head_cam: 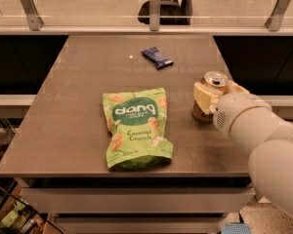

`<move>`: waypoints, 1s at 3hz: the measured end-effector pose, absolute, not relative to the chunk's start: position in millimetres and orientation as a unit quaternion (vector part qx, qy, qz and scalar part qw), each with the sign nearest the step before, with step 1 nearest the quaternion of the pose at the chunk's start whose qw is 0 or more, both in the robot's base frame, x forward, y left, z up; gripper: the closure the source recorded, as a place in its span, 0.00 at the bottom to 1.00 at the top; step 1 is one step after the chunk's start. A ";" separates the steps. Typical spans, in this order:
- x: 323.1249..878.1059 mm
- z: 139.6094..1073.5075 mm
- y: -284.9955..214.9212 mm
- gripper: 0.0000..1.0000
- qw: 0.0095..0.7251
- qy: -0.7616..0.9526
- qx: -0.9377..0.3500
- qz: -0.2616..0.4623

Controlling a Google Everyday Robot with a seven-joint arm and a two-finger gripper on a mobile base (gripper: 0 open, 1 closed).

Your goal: Move orange can near green rice chip bag

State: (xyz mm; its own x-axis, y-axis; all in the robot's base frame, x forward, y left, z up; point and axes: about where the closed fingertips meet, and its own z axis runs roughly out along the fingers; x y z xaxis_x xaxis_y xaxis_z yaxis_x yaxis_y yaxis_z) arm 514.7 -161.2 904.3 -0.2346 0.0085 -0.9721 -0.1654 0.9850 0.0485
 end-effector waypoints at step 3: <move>505.6 892.4 -157.6 0.83 0.605 0.792 -0.041 0.075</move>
Offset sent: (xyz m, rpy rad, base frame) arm -0.0104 0.0161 -0.0275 0.0221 0.0737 -0.0083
